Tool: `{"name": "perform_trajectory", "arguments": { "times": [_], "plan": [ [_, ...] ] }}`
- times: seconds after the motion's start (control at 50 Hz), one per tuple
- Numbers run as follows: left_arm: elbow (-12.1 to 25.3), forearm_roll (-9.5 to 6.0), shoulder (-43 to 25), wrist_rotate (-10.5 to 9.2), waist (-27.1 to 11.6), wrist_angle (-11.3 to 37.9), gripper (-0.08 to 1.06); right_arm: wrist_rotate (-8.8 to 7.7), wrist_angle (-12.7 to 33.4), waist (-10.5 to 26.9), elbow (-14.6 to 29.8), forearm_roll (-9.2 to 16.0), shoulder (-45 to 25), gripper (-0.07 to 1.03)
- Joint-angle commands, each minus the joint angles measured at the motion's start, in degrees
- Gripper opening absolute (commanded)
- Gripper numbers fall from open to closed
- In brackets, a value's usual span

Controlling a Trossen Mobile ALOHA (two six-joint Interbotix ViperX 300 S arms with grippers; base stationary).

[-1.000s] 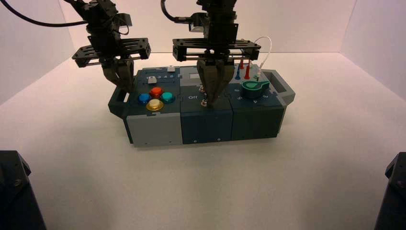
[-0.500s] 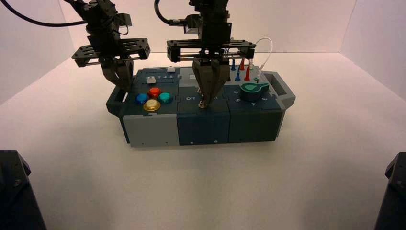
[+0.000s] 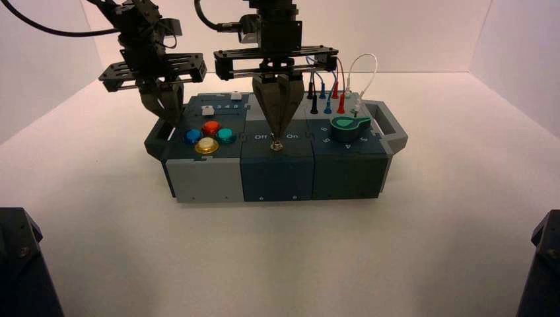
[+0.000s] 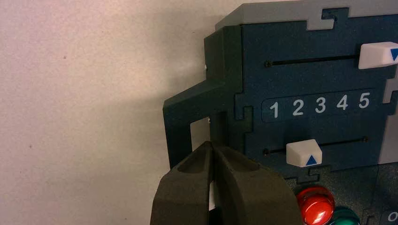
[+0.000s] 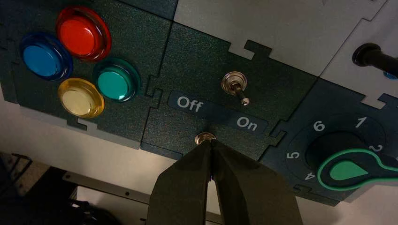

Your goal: Flip the bottom switch off with the right gripper.

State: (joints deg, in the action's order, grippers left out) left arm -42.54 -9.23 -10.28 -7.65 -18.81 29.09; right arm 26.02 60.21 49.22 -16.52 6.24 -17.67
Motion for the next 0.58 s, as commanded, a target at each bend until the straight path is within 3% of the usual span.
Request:
{"name": "perform_trajectory", "arguments": {
  "times": [0.02,0.3,0.58],
  "plan": [
    [-0.4,-0.35,-2.8,0.88,-1.4,-0.9,-0.03,1.05,-0.6,3.8,1.3,-0.3,1.1,-0.02],
    [-1.1,-0.35,-2.1,1.05,-1.5,-1.9,-0.03,1.05,-2.8,3.5,-0.2,-6.2,2.4,-0.02],
    [-1.7,-0.35,-1.3,1.05,-1.7,-2.8,-0.03,0.62,-7.8,2.5,-2.5,-7.0,6.3,-0.02]
  ]
}}
